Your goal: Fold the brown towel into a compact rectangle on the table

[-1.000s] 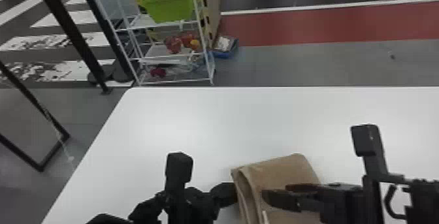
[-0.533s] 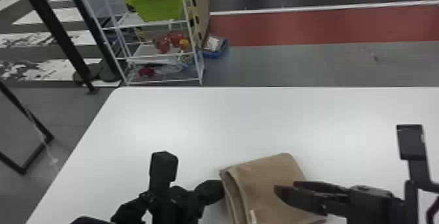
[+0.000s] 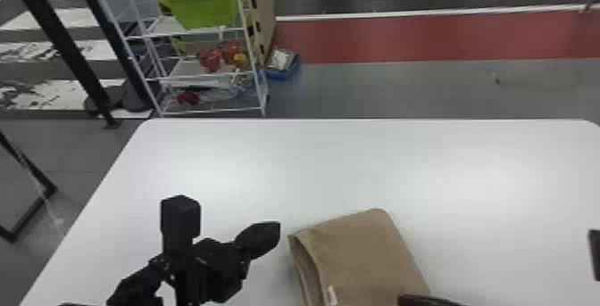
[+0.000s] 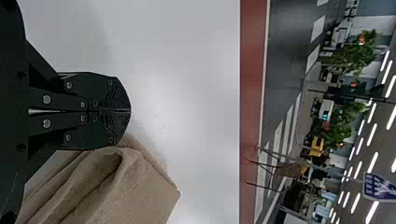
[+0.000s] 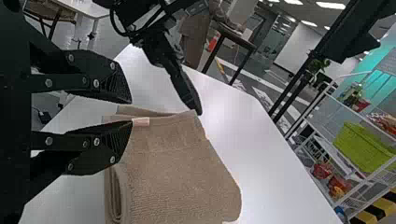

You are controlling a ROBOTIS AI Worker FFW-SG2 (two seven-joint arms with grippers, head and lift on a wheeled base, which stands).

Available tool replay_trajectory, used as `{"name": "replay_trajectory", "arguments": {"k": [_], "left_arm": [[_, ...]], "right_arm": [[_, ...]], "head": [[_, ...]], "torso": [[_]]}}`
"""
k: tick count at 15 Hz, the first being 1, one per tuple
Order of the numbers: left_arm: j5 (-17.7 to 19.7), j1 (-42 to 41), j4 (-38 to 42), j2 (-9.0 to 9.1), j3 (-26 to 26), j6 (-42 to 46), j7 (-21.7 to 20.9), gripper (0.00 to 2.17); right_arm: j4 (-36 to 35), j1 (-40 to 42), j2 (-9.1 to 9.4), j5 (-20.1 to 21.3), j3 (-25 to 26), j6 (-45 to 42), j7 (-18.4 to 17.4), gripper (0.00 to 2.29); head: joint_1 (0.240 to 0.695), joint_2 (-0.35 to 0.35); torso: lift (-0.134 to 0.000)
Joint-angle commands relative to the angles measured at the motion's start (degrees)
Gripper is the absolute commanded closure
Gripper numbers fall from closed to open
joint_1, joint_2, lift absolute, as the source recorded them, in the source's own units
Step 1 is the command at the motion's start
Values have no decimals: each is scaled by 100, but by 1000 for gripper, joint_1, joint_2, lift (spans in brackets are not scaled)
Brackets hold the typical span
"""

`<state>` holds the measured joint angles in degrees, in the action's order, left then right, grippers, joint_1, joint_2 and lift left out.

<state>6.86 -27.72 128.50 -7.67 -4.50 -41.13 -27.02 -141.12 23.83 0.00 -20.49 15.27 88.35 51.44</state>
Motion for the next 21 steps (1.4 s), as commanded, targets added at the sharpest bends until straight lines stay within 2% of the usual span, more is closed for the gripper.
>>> {"name": "replay_trajectory", "arguments": {"k": [1, 3, 7, 10, 13, 18, 21], "left_arm": [[333, -14, -27, 63, -306, 460, 56, 1865], [544, -67, 17, 143, -579, 548, 48, 1865], [808, -243, 78, 160, -965, 707, -58, 1865], [887, -251, 78, 169, -1115, 707, -119, 1865], [896, -225, 78, 169, -1150, 636, -119, 1865], [913, -216, 149, 160, -1238, 425, -128, 1865], [922, -234, 263, 169, -1317, 285, -190, 1865]], "right_arm": [[234, 210, 5, 71, 11, -472, 6, 2044], [375, 227, 5, 168, 11, -665, 6, 2044], [287, 368, 5, 168, 151, -806, 15, 2044], [111, 377, 5, -8, 477, -349, 103, 2044], [111, 350, 5, 1, 740, 21, 138, 2044], [577, -203, 5, 370, 872, 173, 68, 2044], [771, -546, 5, 634, 775, 173, -2, 2044]], "head": [[695, 140], [695, 151], [695, 181], [695, 199], [695, 197], [695, 159], [695, 141]], "torso": [[-122], [-122], [-122], [-122], [-122], [-122], [-122]]}}
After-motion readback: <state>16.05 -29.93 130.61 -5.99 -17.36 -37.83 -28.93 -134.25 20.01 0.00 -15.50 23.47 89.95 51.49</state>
